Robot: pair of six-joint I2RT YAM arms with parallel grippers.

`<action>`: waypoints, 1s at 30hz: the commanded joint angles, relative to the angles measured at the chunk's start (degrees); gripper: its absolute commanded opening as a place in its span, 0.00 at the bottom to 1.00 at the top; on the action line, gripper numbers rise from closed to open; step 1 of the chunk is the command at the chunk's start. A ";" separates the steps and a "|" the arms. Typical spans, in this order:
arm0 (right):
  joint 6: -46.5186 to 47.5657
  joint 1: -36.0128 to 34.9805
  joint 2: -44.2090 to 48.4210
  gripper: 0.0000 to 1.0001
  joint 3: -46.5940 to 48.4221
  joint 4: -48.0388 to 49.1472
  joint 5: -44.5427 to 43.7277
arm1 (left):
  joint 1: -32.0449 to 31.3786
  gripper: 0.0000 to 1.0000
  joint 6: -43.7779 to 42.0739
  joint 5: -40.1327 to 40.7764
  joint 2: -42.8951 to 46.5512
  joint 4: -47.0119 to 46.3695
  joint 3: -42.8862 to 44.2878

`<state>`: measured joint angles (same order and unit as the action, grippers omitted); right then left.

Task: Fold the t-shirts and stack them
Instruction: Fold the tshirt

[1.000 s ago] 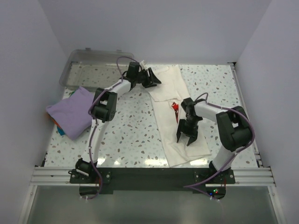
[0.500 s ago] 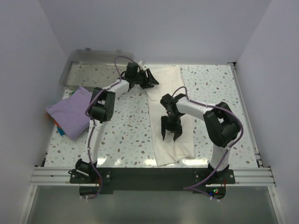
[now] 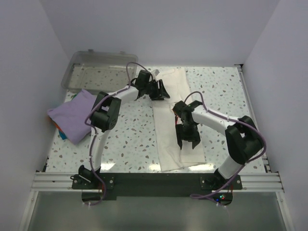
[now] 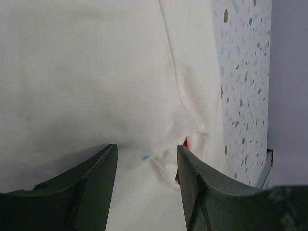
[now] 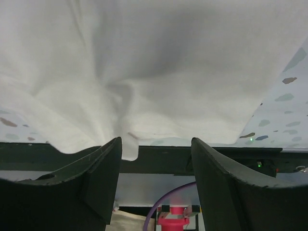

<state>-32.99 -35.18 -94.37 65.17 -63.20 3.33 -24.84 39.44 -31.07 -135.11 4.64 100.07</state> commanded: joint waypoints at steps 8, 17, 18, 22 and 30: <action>-1.28 0.11 -5.91 0.63 -5.40 11.25 -1.05 | 2.69 0.57 0.73 2.15 -4.28 2.39 4.16; -6.20 -2.34 -9.34 0.63 -2.95 15.12 3.96 | 5.59 0.58 -0.24 1.72 -8.76 4.05 11.10; -6.47 -2.61 -9.69 0.63 -2.42 15.04 4.05 | 5.94 0.58 -0.42 1.19 -9.73 4.32 11.98; -6.73 -4.46 -9.44 0.63 0.83 11.36 3.26 | 6.12 0.58 -0.86 -0.83 -10.70 3.18 15.50; -5.68 -4.72 3.21 0.66 -1.17 1.42 -2.45 | 5.86 0.60 -3.93 3.20 2.01 2.56 11.12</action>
<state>-38.57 -39.94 -97.01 64.82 -56.14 3.75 -19.57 39.00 -31.20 -142.67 6.94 112.57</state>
